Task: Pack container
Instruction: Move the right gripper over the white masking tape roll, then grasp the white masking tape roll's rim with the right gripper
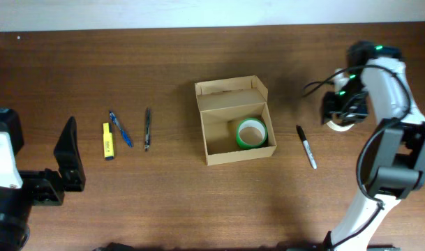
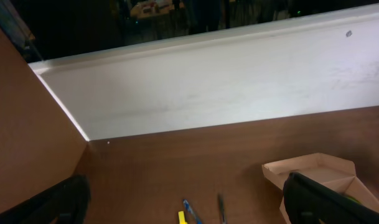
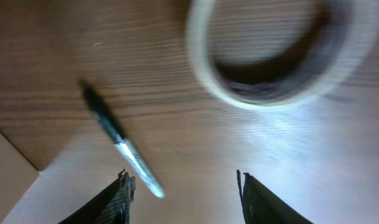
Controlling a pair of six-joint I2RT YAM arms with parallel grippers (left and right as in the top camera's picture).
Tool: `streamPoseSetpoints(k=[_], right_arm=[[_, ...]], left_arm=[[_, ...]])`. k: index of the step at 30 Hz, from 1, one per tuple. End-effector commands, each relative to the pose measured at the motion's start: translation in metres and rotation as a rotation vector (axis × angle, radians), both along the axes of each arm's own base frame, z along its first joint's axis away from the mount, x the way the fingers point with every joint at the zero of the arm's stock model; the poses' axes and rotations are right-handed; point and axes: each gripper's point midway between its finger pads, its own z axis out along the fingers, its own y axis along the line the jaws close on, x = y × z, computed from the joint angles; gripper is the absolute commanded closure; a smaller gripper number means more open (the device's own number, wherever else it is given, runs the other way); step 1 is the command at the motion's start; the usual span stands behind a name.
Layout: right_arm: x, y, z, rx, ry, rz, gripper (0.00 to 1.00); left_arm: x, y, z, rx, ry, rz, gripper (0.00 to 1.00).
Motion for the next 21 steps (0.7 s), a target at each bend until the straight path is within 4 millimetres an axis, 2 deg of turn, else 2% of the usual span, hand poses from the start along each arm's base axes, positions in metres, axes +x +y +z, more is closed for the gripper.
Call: streamPoseSetpoints(k=[1, 4, 11, 21], right_arm=[[-0.005, 0.017, -0.011, 0.031, 0.013, 0.050, 0.44], [-0.009, 0.020, -0.019, 0.046, 0.021, 0.054, 0.44], [-0.013, 0.012, -0.027, 0.054, 0.040, 0.055, 0.44], [-0.002, 0.000, -0.026, 0.017, -0.003, 0.073, 0.44]], left_arm=[[0.005, -0.001, -0.003, 0.022, 0.016, -0.003, 0.01], [0.005, -0.001, -0.003, 0.023, 0.017, -0.004, 0.01], [0.005, -0.004, -0.003, 0.018, 0.016, -0.018, 0.01], [0.005, -0.004, -0.003, 0.017, 0.013, -0.018, 0.01]])
